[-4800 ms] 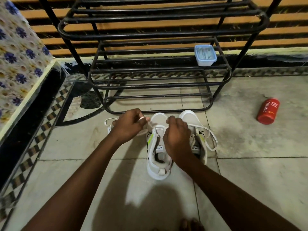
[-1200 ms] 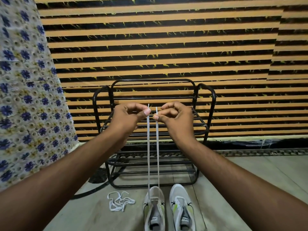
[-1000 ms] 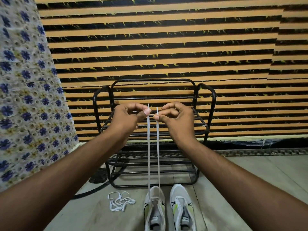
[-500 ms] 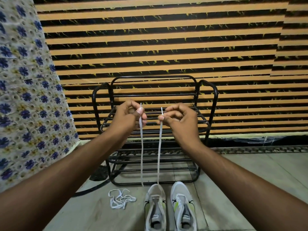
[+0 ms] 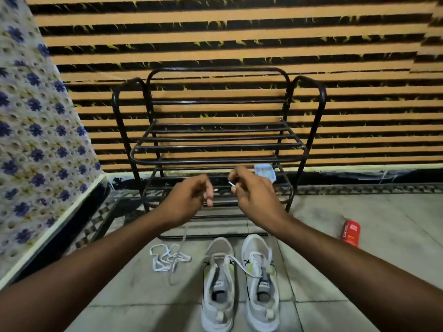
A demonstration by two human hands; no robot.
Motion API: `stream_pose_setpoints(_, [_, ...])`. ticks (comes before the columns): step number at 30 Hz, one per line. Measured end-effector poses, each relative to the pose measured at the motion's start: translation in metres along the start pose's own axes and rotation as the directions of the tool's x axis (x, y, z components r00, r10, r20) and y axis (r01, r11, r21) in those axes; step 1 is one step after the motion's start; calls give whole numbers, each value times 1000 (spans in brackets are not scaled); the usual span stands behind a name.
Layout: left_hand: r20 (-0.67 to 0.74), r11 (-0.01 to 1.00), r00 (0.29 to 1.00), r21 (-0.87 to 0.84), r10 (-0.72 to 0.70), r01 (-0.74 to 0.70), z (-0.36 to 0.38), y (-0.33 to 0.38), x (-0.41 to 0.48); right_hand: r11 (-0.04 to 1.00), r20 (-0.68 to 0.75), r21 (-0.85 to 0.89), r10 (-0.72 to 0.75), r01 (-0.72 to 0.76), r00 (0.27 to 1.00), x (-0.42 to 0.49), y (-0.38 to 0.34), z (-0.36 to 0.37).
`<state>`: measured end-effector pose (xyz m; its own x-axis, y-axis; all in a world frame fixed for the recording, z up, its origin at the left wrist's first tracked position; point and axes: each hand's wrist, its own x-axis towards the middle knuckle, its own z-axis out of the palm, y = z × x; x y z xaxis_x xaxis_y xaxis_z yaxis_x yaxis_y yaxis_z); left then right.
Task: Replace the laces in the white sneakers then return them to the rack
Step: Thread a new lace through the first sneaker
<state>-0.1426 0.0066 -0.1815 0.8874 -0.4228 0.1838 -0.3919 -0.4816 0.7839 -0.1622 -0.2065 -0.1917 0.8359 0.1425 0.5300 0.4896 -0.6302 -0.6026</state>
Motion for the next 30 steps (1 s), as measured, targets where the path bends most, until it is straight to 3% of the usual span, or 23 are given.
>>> stream_pose_setpoints(4, [142, 979, 983, 185, -116, 89, 31, -42, 7, 995, 84, -81, 60, -53, 995, -18, 37, 31])
stream_pose_setpoints(11, [206, 925, 949, 347, -238, 156, 77, -117, 11, 976, 184, -88, 214, -201, 959, -44, 80, 74])
stream_pose_setpoints(16, [219, 883, 931, 436, -290, 173, 108, -153, 8, 940, 305, -138, 341, -313, 889, -62, 106, 104])
stream_pose_setpoints(23, [231, 813, 879, 527, -417, 247, 137, -179, 3, 813, 383, -306, 582, -496, 717, -73, 130, 134])
stream_pose_setpoints(30, [158, 807, 877, 490, -454, 330, 141, -192, -4, 837, 487, -447, 523, -314, 700, -75, 128, 142])
